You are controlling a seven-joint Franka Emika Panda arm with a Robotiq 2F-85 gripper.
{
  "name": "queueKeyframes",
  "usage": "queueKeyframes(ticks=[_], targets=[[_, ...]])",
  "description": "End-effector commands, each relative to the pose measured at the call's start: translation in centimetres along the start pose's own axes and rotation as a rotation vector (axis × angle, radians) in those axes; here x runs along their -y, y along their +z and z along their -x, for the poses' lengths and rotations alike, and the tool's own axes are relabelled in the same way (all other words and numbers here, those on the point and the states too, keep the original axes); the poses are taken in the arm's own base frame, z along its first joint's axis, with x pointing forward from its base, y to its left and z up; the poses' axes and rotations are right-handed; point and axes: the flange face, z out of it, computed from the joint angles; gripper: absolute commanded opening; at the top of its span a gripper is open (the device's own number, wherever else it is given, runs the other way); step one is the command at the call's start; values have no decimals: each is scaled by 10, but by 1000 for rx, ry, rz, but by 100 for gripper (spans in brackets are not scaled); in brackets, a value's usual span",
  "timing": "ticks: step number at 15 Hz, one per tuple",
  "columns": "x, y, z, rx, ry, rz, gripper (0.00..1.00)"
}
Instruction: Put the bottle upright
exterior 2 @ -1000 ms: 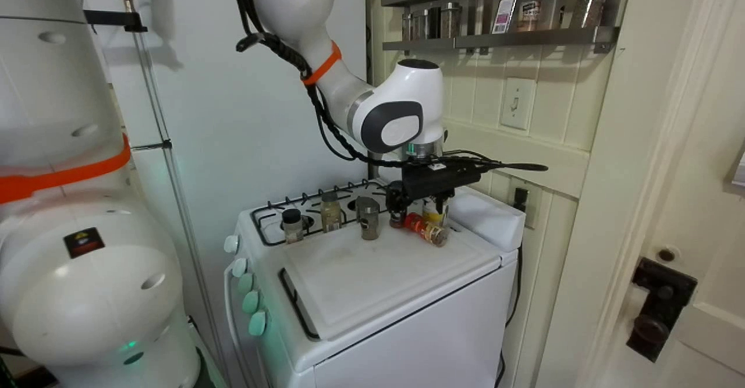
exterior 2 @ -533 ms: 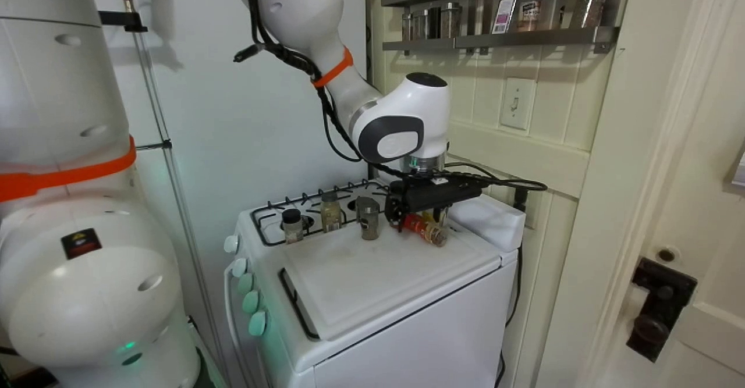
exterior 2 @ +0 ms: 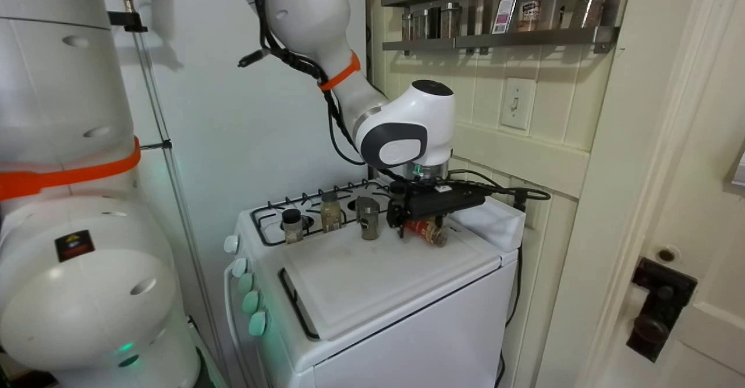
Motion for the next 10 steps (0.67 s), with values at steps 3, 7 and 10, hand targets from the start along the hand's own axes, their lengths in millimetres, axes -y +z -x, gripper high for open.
queueKeyframes(ticks=[3, 7, 10], targets=[[2, 8, 3, -9, -25, -21, 100], [20, 10, 2, 4, -16, -123, 100], [44, 7, 1, 27, 8, -251, 100]])
